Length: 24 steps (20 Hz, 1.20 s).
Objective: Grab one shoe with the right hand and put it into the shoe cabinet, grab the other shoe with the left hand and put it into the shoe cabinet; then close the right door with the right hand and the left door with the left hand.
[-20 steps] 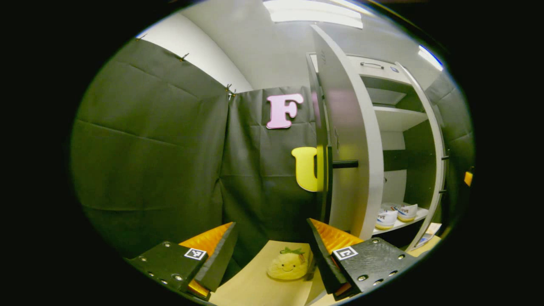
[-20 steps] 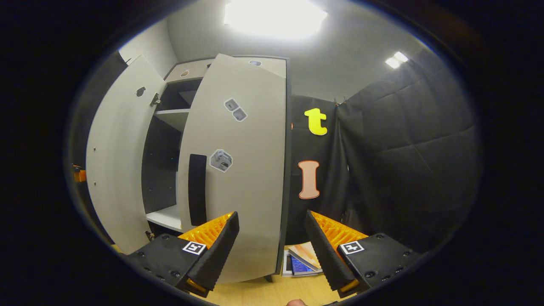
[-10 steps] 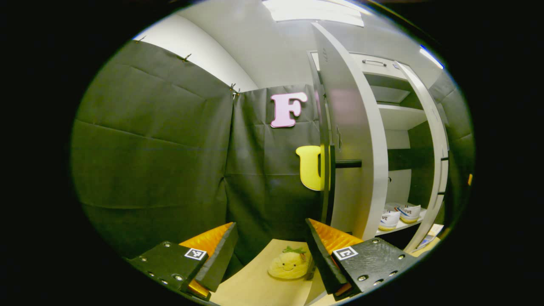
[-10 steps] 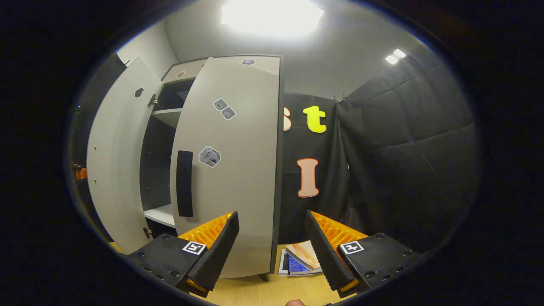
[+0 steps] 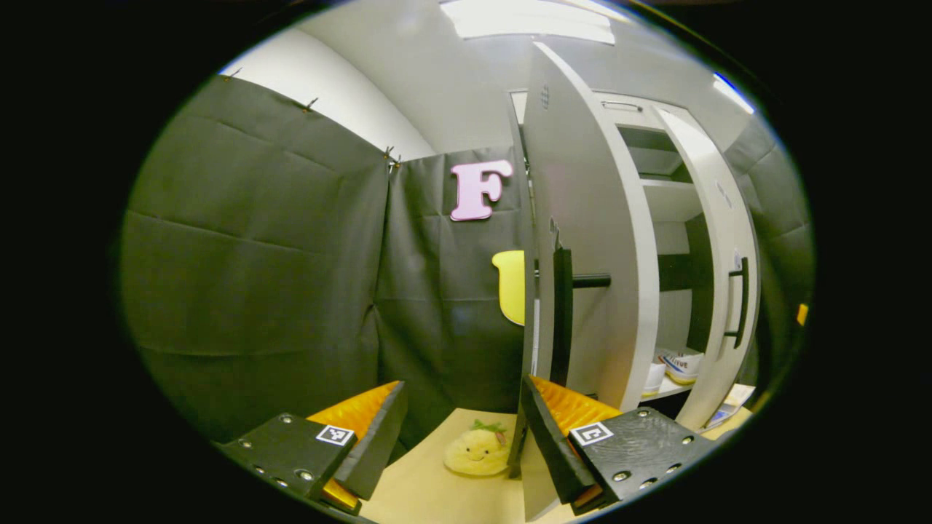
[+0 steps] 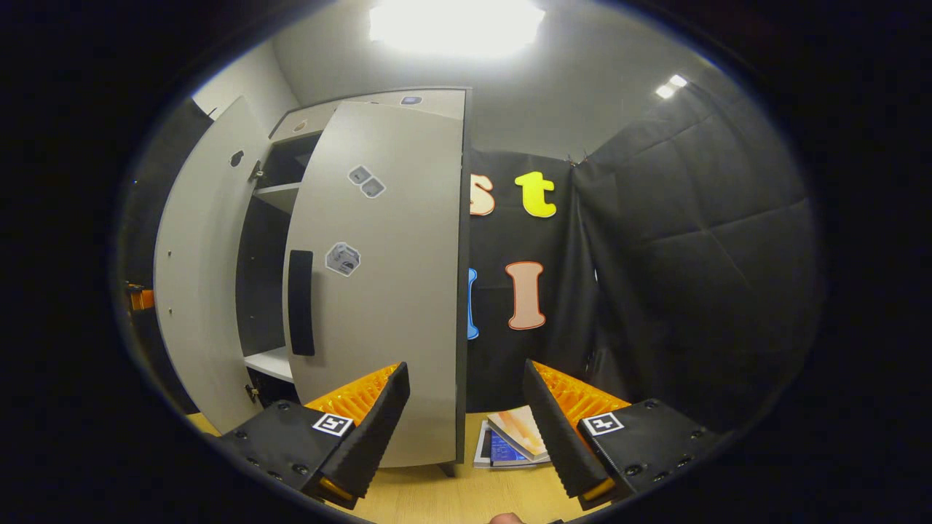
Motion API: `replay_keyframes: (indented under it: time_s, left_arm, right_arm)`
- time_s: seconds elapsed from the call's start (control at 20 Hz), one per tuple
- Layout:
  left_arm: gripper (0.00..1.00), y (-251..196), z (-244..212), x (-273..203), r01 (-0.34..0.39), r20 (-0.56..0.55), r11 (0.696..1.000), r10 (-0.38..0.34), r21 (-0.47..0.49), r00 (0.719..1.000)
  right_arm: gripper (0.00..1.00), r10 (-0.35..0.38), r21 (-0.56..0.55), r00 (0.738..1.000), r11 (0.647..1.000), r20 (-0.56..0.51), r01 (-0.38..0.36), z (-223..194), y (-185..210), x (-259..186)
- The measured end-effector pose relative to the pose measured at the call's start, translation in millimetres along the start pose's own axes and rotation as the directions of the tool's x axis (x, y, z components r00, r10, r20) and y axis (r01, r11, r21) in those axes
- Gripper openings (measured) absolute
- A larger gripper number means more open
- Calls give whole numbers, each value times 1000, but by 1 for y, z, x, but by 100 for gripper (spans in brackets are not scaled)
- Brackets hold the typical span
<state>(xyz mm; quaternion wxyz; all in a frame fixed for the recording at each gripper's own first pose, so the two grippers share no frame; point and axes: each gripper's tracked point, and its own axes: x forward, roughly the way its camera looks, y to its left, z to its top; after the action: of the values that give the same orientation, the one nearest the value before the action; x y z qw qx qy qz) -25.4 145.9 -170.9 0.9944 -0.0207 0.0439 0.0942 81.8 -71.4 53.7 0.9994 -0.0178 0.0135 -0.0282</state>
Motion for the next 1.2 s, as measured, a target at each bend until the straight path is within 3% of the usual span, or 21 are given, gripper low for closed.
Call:
replay_keyframes:
  time_s: [0.25,0.35,0.85,1.0,1.2]
  left_arm:
    - [92,-27,0,-1,53,-5,998,-53,-31,999]
    - [88,-41,2,-2,76,-2,997,-77,-33,997]
    - [89,-147,4,28,225,23,973,-225,-54,974]
    - [89,-173,0,32,235,19,971,-234,-45,972]
    - [89,-169,0,30,206,22,978,-205,-25,978]
  right_arm:
    - [98,0,4,1000,1000,-10,0,-6,-11,-4]
    - [98,-3,1,1000,1000,-8,3,-6,-16,-7]
    - [98,-48,2,998,999,-28,48,-15,-64,-14]
    - [98,-55,11,998,998,-38,55,-21,-76,-16]
    - [98,-37,42,998,998,-54,39,-31,-87,-16]
